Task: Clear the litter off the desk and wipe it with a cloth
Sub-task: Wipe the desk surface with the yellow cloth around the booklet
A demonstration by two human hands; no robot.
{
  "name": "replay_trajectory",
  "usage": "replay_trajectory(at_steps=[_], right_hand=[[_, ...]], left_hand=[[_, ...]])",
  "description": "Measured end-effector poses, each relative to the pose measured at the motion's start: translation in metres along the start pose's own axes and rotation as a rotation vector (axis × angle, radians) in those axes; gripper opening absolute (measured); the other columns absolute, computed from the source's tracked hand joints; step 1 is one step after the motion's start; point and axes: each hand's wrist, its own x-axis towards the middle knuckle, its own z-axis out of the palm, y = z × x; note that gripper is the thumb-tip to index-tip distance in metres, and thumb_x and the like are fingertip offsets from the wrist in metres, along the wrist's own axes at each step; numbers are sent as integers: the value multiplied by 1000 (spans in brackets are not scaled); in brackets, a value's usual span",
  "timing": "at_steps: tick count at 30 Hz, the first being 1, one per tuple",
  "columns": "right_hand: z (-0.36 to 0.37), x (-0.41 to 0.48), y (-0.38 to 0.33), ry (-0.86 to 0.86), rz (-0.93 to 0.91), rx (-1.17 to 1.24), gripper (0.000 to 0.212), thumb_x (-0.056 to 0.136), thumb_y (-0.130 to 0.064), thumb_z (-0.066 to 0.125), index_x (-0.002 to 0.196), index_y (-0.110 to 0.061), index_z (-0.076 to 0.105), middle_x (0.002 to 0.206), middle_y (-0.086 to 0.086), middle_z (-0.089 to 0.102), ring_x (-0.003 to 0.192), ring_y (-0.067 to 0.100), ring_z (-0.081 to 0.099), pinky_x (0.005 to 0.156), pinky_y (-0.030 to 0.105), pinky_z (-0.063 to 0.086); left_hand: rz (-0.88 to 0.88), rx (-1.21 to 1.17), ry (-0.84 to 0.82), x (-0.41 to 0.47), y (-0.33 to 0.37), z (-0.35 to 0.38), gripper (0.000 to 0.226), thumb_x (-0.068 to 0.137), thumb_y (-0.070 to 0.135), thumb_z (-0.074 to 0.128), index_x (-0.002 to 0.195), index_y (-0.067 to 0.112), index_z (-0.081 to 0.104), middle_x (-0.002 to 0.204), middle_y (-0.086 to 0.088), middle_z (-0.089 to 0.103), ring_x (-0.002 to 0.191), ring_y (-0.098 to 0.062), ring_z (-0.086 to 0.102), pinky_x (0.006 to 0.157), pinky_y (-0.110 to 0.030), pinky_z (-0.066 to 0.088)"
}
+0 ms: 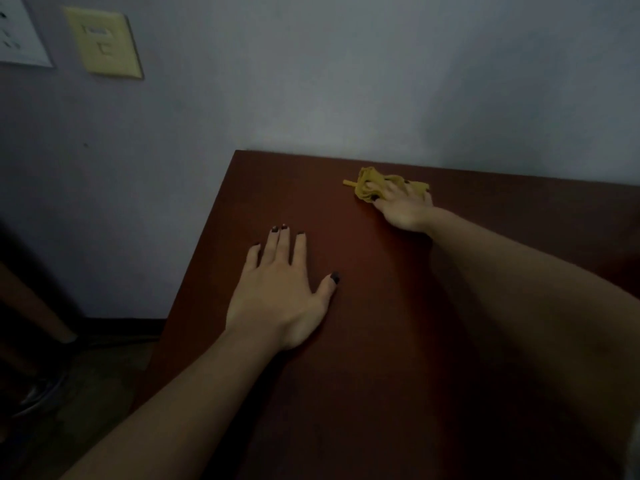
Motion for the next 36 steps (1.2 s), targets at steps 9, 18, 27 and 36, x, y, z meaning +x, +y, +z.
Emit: replay_trajectory(at_steps=[9,18,27,36], right_hand=[[19,-102,-17,-81,-438,-87,47,100,-46,21,142,-55,1,158,-13,-9,144,15,-15,112,47,-10],[30,-184,5,-129,-602,-58,47,97,-55,17,134,-64,-10,154,-23,-13,138,3,-24,106,36,-25],[12,-82,9,-88,-442,-4,46,98,-50,24,142,-54,9,157,-16,-2,144,10,-8,112,48,-12],[3,22,-21,29,-76,24,50,97,-50,19,146,-45,10,159,-9,-1,146,19,-3,114,54,-1]], left_hand=[[-2,-28,-18,0,2,-5,71,95,55,19,151,16,1,159,-4,-6,146,-14,-8,117,-33,-3],[9,51,-72,-1,1,-4,80,90,65,18,151,17,0,159,-6,-8,146,-16,-10,117,-35,-2],[6,113,-91,1,-1,-4,95,77,76,5,151,17,-5,158,-7,-12,145,-18,-14,117,-38,-3],[27,86,-40,0,-1,-1,105,66,81,-11,149,18,-10,158,-6,-15,144,-17,-18,116,-39,-7]])
